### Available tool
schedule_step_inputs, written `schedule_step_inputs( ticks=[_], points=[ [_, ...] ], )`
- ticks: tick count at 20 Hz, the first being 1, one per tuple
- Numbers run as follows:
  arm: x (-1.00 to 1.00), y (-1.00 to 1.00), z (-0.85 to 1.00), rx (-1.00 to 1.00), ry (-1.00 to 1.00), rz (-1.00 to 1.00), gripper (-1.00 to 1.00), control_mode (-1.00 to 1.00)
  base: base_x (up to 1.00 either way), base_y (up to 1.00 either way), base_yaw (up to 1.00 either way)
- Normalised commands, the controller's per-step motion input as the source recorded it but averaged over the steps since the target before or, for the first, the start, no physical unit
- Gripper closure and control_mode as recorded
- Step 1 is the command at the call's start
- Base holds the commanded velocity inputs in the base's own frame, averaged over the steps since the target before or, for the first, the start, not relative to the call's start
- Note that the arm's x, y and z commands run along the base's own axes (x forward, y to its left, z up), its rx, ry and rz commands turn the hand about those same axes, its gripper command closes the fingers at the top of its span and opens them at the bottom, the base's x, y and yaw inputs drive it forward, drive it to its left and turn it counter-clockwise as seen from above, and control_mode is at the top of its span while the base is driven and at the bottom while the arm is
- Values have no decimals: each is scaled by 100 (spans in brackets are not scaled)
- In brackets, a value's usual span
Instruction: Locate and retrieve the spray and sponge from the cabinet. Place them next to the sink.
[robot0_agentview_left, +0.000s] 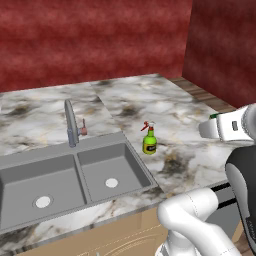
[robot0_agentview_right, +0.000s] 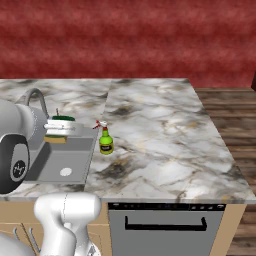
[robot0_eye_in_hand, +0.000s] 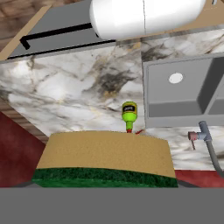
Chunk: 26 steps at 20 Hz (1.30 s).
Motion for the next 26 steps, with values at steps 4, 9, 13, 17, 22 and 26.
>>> schedule_step_inputs(
  ticks=[4,9,13,17,22,26],
  points=[
    [0,0,0,0,0,0,100,100,0,0,0],
    [5,-2,-40,0,24,0,100,-100,0,0,0],
    [17,0,-63,0,32,2,100,-100,0,0,0],
    [21,2,-71,0,21,4,100,-100,0,0,0],
    [38,-8,-66,0,0,10,100,-100,0,0,0],
    [49,-21,-36,0,-1,9,100,-100,0,0,0]
  ],
)
